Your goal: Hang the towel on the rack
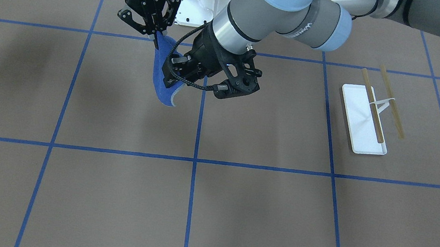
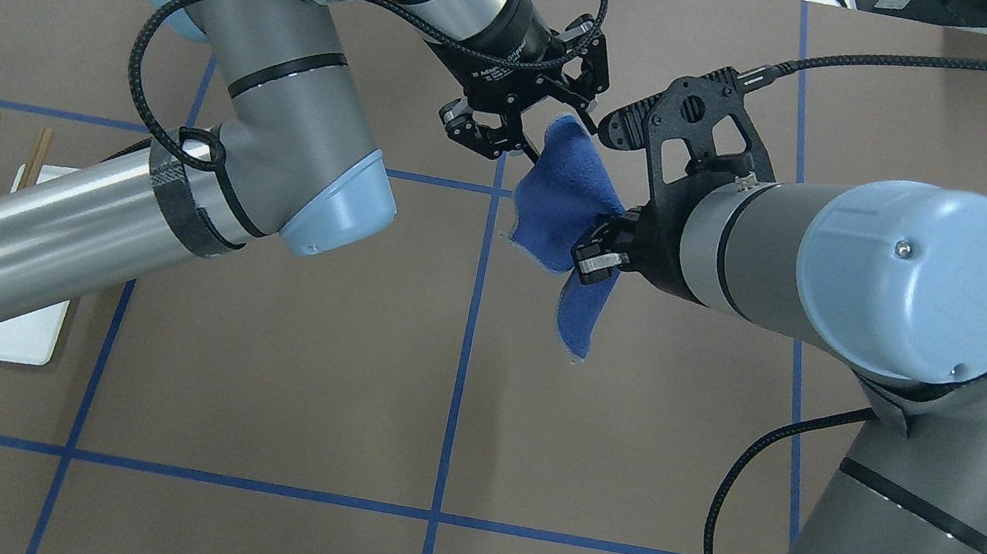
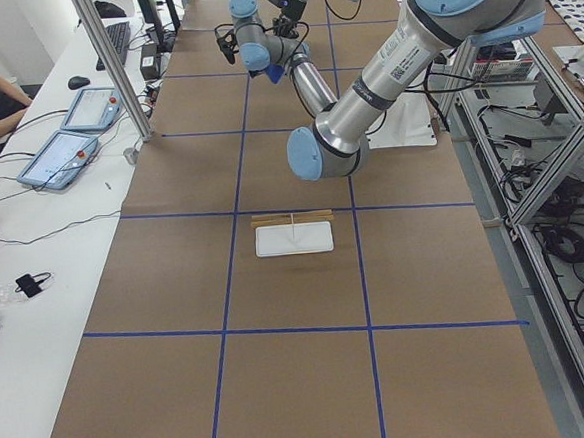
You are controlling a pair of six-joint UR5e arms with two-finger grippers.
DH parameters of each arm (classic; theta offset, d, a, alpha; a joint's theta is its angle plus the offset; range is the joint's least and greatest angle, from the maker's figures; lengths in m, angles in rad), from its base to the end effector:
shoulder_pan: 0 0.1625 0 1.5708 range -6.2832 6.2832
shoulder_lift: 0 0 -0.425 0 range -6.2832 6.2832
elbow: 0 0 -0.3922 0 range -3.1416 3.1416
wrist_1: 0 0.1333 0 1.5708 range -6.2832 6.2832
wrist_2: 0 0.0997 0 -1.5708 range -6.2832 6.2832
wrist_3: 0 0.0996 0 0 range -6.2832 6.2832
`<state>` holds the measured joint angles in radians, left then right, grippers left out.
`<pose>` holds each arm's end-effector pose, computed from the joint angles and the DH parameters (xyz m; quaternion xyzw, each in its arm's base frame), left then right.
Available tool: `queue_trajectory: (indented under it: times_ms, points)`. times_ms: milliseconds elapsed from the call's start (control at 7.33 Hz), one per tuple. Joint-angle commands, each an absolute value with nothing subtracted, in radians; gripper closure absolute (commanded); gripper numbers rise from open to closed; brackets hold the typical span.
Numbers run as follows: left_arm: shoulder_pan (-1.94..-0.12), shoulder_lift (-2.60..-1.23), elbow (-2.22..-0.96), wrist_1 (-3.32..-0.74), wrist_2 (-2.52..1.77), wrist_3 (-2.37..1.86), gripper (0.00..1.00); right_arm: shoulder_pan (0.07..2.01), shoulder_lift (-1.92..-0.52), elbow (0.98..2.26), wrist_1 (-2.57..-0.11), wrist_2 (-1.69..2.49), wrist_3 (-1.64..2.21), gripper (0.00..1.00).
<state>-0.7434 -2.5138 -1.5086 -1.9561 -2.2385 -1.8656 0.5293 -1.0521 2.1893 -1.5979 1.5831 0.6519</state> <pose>0.4655 -0.5252 0.0380 -0.1332 0.6037 -0.2096 0.7575 -0.3727 -0.3710 0.1307 0.3452 -0.3982 -0.1677 0.8332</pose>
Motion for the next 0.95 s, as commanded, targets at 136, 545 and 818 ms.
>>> queue_trajectory:
  times_ms: [136,545,818]
  points:
    - [-0.745,-2.508,-1.514,-1.957,-2.240,-1.867,1.00,0.531,-1.061,2.192,-1.598,1.583,0.650,1.00]
    - [-0.771,-2.508,-1.519,-1.954,-2.241,-1.862,1.00,0.537,-1.087,2.207,-1.603,1.588,0.664,0.50]
    - [-0.810,-2.440,-1.578,-1.951,-2.252,-1.853,1.00,0.549,-1.208,2.307,-1.664,1.610,0.726,0.00]
